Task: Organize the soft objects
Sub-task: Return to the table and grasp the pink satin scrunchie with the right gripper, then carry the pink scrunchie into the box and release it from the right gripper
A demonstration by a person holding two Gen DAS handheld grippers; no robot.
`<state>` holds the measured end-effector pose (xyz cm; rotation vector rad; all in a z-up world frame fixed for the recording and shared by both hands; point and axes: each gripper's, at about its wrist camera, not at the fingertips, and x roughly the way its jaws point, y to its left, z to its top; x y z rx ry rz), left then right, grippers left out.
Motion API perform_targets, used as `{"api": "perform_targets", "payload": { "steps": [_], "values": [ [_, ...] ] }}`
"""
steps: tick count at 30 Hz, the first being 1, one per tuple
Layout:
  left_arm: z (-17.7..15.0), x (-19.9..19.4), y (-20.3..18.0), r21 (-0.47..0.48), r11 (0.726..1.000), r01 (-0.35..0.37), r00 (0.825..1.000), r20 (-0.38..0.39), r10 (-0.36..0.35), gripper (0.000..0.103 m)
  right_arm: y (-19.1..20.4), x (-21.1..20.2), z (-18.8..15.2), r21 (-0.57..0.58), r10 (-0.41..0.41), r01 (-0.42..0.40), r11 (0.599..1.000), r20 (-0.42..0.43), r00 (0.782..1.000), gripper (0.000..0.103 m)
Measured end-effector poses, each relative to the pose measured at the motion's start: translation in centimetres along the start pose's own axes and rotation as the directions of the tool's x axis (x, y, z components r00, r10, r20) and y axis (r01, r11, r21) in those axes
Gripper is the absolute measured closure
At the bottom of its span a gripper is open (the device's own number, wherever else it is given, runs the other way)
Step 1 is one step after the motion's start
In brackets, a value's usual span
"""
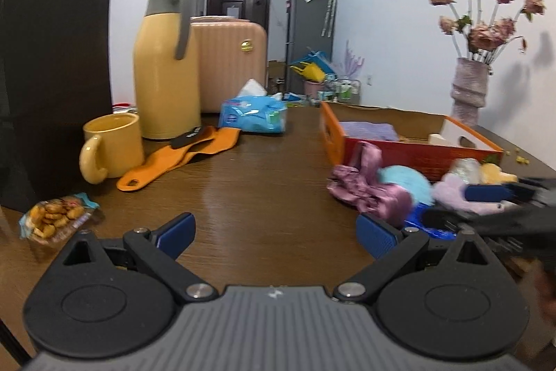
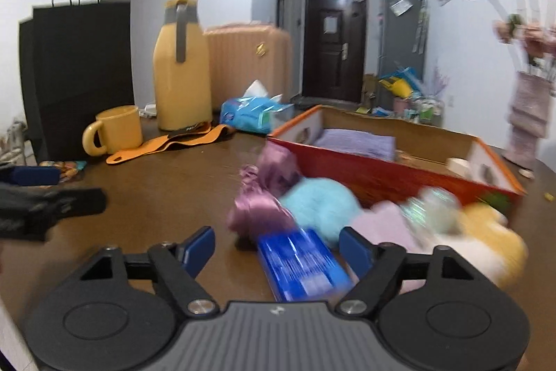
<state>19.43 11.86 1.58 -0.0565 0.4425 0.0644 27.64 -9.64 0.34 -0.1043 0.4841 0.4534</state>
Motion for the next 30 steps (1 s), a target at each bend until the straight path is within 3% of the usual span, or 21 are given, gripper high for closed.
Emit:
{"api": "perform_targets", "payload": {
  "steps": [1, 3, 5, 7, 9, 12, 18, 20, 24, 30],
  "values": [
    [0.2, 0.3, 0.6, -0.003, 1.0, -0.012, 1.0, -0.004, 0.012, 0.002, 0.3, 1.8, 0.8, 0.002, 0.004, -0.004, 1.0, -0.016, 1.0, 0.033],
    [0.5, 0.7, 1.5, -0.009, 1.0, -0.029, 1.0, -0.005, 0.029, 0.002, 0.9, 5.0, 1.9, -0.004, 0.01, -0.011, 1.0, -0.06, 0.998, 0.047],
    [0.7, 1.0, 2.4, -0.028, 0.999, -0.046, 0.999, -0.008, 0.046, 0.002, 1.4, 7.5, 2.2, -0.012, 0.013, -0.015, 1.0, -0.112, 0.994, 0.074],
    [0.7, 1.0, 2.8, -0.044, 0.998, -0.048, 0.999, -0.009, 0.048, 0.002, 2.2, 7.7, 2.0, -0.033, 0.036, -0.04, 0.999, -0.108, 0.994, 0.075],
    [0.5, 1.0, 3.0, -0.051, 0.998, -0.04, 0.999, -0.012, 0.04, 0.002, 3.2, 6.2, 1.2, -0.078, 0.131, -0.138, 0.987, -0.095, 0.987, 0.075],
    [-0.1, 1.5, 2.3, -0.047, 0.998, -0.033, 0.999, -0.035, 0.032, 0.002, 4.2, 2.7, -1.1, -0.106, 0.272, -0.282, 0.953, -0.104, 0.957, 0.075],
    [-0.8, 1.7, -1.2, -0.055, 0.988, 0.141, 0.988, -0.06, -0.144, 0.002, -0.2, -4.7, -4.9, 0.063, 0.401, -0.396, 0.916, -0.1, 0.911, 0.075],
    [-1.0, 1.6, -3.1, -0.035, 0.981, 0.19, 0.979, -0.063, -0.192, 0.002, -2.2, -6.7, -5.9, 0.079, 0.38, -0.374, 0.924, -0.08, 0.922, 0.071],
    [-1.1, 1.8, -6.1, -0.028, 0.956, 0.291, 0.952, -0.095, -0.292, 0.002, -5.1, -9.2, -7.3, 0.106, 0.223, -0.219, 0.97, -0.027, 0.974, 0.061],
    [-1.3, 1.7, -8.7, -0.044, 0.901, 0.431, 0.891, -0.138, -0.433, 0.005, -8.4, -10.9, -8.6, 0.234, 0.152, -0.157, 0.96, 0.039, 0.988, 0.058]
  ]
}}
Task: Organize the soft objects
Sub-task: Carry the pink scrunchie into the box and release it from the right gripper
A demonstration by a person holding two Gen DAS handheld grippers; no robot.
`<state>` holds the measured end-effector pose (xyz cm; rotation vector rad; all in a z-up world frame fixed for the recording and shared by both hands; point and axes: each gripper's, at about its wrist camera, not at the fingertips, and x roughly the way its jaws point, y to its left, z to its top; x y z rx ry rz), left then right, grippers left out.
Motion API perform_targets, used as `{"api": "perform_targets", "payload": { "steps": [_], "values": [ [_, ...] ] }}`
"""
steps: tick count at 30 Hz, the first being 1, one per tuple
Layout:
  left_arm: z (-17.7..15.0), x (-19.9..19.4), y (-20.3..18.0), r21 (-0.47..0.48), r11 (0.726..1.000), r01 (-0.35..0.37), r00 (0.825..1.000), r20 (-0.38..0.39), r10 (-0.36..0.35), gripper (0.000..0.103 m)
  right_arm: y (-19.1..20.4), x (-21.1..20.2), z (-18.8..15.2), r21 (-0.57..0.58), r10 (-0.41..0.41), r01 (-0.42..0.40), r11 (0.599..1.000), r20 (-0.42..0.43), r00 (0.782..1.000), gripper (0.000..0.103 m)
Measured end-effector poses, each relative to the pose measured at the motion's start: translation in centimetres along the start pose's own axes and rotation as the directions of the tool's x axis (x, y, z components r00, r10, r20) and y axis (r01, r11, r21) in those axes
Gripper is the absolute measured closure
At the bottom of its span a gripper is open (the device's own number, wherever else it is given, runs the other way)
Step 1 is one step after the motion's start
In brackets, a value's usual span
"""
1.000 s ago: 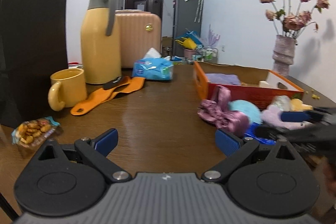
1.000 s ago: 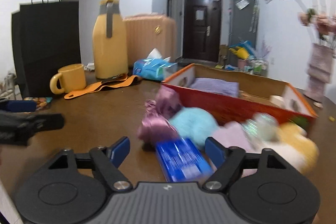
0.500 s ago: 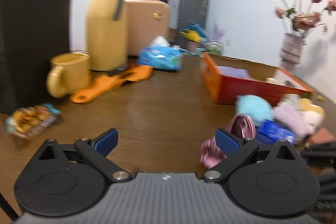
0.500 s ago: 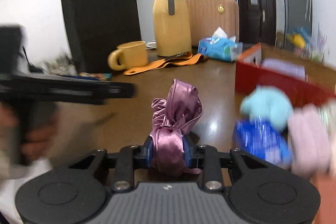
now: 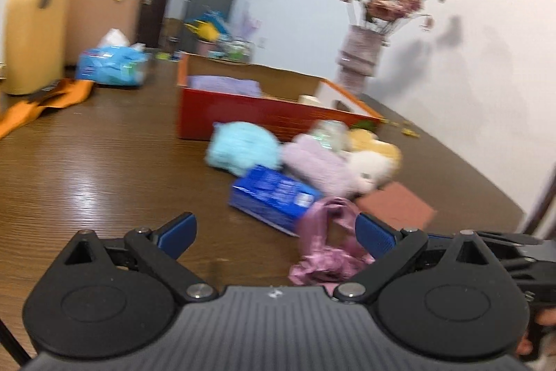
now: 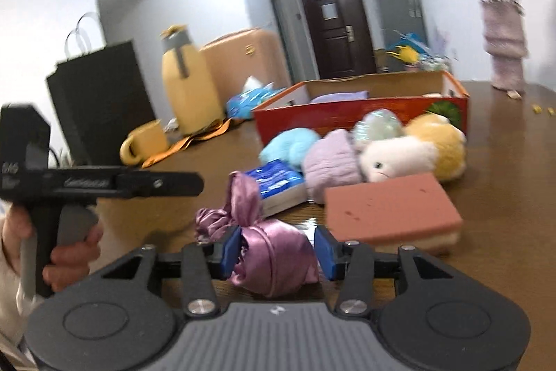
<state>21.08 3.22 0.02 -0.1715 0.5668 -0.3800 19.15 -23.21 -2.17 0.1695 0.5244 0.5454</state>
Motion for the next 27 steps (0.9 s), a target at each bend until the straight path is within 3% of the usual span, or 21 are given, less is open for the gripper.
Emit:
{"api": "perform_targets", "payload": {
  "steps": [2, 4, 5, 6, 9, 15, 20, 24, 27],
  "values": [
    [-0.4, 0.3, -0.7, 0.023, 0.999, 0.044, 0.999, -0.023, -0.043, 0.008, -0.7, -0.3, -0.5, 0.029, 0.0, 0.0, 1.0, 0.002, 1.0, 0.056],
    [-0.8, 0.9, -1.4, 0.054, 0.998, 0.045, 0.997, -0.064, -0.042, 0.028, -0.8, -0.2, -1.0, 0.052, 0.004, -0.005, 0.999, 0.007, 1.0, 0.056],
    [-1.0, 1.2, -1.6, 0.06, 0.997, 0.047, 0.996, -0.083, -0.042, 0.047, -0.9, -0.1, -1.2, 0.064, 0.007, -0.007, 0.998, 0.007, 1.0, 0.056],
    [-1.2, 1.5, -1.5, 0.057, 0.997, 0.052, 0.994, -0.099, -0.047, 0.057, -0.9, 0.1, -1.3, 0.075, 0.009, -0.01, 0.997, 0.009, 1.0, 0.057],
    [-1.4, 1.7, -1.5, 0.044, 0.996, 0.073, 0.993, -0.099, -0.068, 0.069, -1.1, 0.6, -1.7, 0.118, 0.015, -0.016, 0.993, 0.009, 1.0, 0.062],
    [-2.0, 1.0, -1.5, 0.031, 0.993, 0.111, 0.989, -0.106, -0.108, 0.085, -1.1, 1.1, -1.9, 0.155, 0.029, -0.03, 0.987, 0.006, 1.0, 0.076],
    [-1.7, -0.2, -2.0, 0.052, 0.991, 0.127, 0.989, -0.084, -0.122, 0.089, -0.3, 0.5, -1.7, 0.147, 0.028, -0.032, 0.989, 0.025, 0.999, 0.085],
    [1.5, -1.0, -1.7, 0.049, 0.985, 0.168, 0.986, -0.009, -0.168, 0.089, -0.3, -0.3, 0.6, 0.142, 0.049, -0.064, 0.988, 0.104, 0.993, 0.085],
    [6.0, -0.3, -1.3, 0.07, 0.981, 0.181, 0.981, 0.06, -0.185, 0.089, -1.0, 0.1, 4.9, 0.112, 0.074, -0.092, 0.989, 0.16, 0.984, 0.085]
  ]
}}
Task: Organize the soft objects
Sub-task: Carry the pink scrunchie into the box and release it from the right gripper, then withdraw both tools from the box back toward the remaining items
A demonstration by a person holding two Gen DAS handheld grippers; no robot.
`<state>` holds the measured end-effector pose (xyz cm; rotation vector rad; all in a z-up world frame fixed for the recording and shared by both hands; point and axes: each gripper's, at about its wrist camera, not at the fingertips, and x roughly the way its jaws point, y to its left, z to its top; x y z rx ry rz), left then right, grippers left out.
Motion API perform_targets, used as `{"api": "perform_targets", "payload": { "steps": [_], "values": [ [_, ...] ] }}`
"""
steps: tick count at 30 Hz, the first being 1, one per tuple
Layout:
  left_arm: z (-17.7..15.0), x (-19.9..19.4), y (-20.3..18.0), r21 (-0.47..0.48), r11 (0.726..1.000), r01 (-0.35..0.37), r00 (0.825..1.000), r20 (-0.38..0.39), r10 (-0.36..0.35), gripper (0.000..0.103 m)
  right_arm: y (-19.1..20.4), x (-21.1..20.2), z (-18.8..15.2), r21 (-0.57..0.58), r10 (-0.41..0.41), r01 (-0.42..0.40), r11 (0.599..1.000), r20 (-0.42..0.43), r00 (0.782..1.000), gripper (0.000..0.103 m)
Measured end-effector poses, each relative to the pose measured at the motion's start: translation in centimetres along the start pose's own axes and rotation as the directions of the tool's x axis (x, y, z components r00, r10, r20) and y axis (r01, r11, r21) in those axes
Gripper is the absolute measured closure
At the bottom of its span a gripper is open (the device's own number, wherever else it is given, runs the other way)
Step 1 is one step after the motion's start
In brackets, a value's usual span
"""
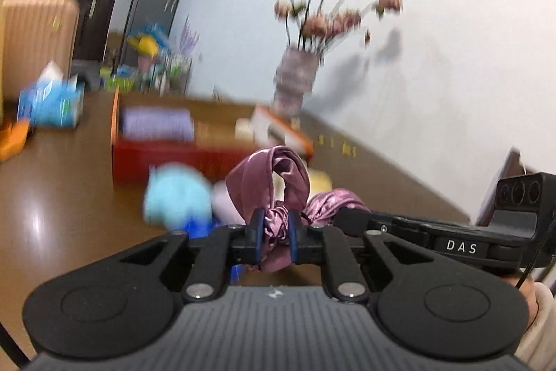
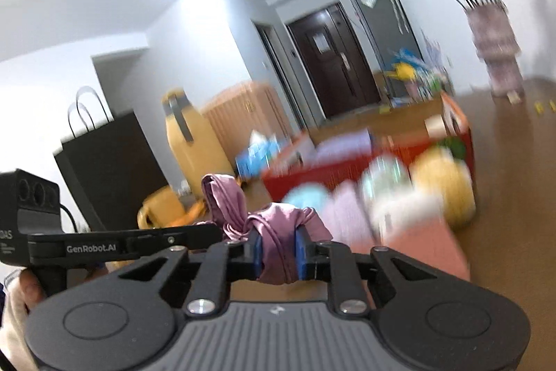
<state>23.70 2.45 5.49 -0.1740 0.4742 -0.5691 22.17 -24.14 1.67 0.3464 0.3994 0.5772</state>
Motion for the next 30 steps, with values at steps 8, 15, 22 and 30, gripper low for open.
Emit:
{"api": "perform_targets", "payload": {
  "steps": [8, 15, 22, 30],
  "values": [
    [9.6, 9.0, 5.8, 0.018, 0.993, -0.114, 0.993, -0.015, 0.114, 0.089, -3.0, 12.1, 11.2, -0.028, -0.03, 0.028, 0.999, -0.075, 0.997, 0.085],
    [9.4, 16.1, 11.4, 0.072, 0.96, -0.269, 0.945, -0.174, 0.278, 0.084, -5.5, 24.0, 12.3, -0.057, -0.09, 0.077, 0.995, -0.279, 0.956, 0.085],
    [7.7, 14.9, 12.9, 0.059, 0.958, -0.279, 0.944, -0.166, 0.285, 0.066, -5.3, 27.0, 9.4, -0.081, -0.072, 0.043, 0.996, -0.386, 0.92, 0.06],
    [10.3, 10.5, 9.6, 0.085, 0.939, -0.333, 0.939, -0.065, 0.339, 0.057, -4.2, 21.9, 12.5, -0.102, -0.116, 0.09, 0.991, -0.283, 0.952, 0.041]
  ]
}}
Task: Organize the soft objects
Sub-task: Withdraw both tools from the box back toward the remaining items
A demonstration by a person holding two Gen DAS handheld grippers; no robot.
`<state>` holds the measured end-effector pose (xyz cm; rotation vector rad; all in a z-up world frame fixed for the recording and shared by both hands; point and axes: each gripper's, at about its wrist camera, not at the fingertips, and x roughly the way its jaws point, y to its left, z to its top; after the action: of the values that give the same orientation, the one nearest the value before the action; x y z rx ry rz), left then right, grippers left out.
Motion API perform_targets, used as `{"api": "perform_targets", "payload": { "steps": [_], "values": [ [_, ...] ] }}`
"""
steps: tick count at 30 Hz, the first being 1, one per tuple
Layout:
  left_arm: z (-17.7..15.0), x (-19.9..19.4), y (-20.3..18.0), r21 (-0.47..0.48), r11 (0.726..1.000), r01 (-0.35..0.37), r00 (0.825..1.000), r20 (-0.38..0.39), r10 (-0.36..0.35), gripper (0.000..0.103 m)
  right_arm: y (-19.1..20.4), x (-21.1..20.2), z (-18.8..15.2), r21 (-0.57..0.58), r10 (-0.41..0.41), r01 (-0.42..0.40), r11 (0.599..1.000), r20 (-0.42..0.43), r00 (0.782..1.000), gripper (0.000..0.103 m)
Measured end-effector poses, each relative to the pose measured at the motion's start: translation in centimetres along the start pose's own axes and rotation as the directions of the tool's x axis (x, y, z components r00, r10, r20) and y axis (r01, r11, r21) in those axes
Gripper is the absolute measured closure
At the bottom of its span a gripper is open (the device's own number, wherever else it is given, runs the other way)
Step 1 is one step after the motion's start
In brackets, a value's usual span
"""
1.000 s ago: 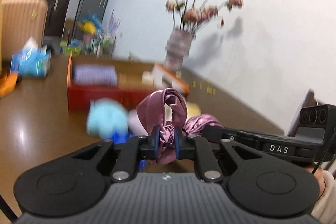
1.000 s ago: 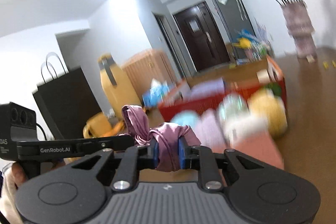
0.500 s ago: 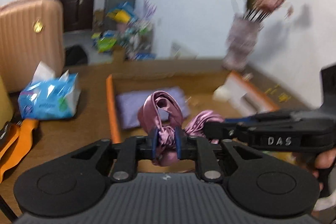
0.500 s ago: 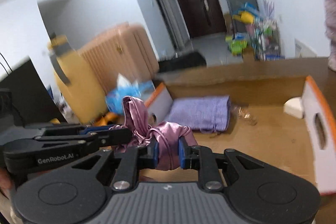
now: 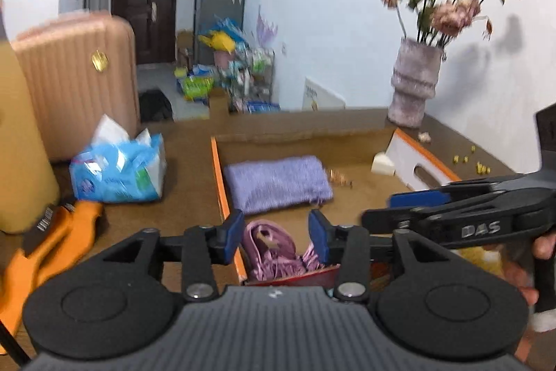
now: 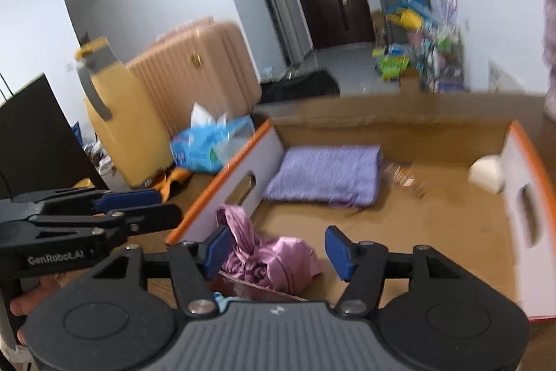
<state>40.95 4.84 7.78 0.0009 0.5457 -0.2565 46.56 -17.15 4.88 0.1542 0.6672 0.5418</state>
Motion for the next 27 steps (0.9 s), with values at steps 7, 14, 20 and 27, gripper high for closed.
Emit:
{"api": "perform_targets", "payload": {
  "steps": [7, 14, 20, 27],
  "values": [
    [-0.7, -7.5, -2.5, -0.029, 0.999, -0.042, 0.986, 0.162, 0.046, 0.034, 0.8, -11.4, -0.7, -0.061, -0.114, 0.129, 0.99, 0.209, 0.971, 0.013],
    [-3.4, -11.9, -5.4, -0.033, 0.995, -0.092, 0.961, 0.258, 0.098, 0.019, 1.1, -19.0, -3.9, -0.067, -0.211, 0.247, 0.967, 0.341, 0.916, 0.006],
    [-5.5, -14.6, -6.7, -0.064, 0.988, -0.143, 0.947, 0.28, 0.155, 0.015, 2.3, -21.4, -6.7, -0.076, -0.231, 0.284, 0.956, 0.404, 0.885, 0.005],
    [-13.5, -19.2, -7.9, -0.107, 0.988, -0.114, 0.954, 0.266, 0.139, 0.008, 4.2, -23.5, -14.9, -0.081, -0.248, 0.307, 0.948, 0.416, 0.875, 0.003]
  ]
}}
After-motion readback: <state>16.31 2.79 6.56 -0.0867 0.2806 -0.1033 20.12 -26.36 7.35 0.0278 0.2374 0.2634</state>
